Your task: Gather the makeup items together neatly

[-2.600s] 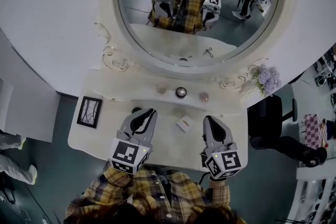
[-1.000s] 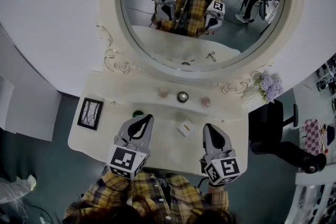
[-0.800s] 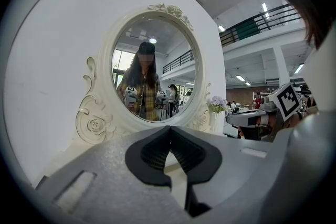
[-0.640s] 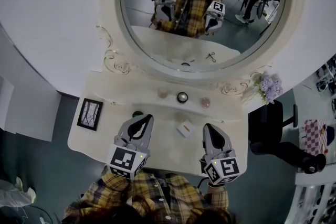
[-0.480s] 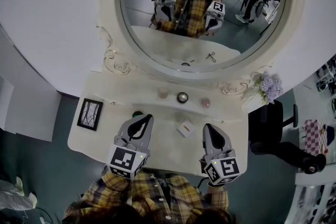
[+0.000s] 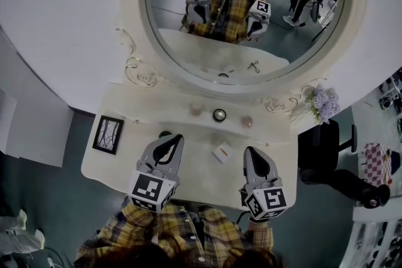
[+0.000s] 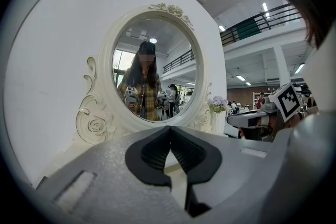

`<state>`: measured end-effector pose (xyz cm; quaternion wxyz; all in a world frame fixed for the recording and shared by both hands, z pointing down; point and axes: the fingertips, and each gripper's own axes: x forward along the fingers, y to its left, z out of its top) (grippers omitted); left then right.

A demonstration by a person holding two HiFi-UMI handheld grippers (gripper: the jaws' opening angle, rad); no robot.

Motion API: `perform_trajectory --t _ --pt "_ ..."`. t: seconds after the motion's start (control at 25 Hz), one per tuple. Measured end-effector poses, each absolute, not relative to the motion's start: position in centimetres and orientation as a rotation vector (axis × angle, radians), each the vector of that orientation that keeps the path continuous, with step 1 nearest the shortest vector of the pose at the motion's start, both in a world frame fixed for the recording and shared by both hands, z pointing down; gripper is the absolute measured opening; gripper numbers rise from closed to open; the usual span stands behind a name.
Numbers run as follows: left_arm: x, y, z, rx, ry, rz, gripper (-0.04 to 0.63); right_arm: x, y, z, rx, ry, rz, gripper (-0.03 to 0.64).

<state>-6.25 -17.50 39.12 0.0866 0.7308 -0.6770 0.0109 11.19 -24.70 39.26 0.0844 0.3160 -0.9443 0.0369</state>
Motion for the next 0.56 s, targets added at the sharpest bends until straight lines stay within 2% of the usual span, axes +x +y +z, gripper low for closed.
perform_trajectory --t 0.56 --pt "-6.0 -18.38 39.23 2.215 -1.987 0.057 -0.006 11.72 -25.28 39.16 0.978 -2.802 0.096 0.005"
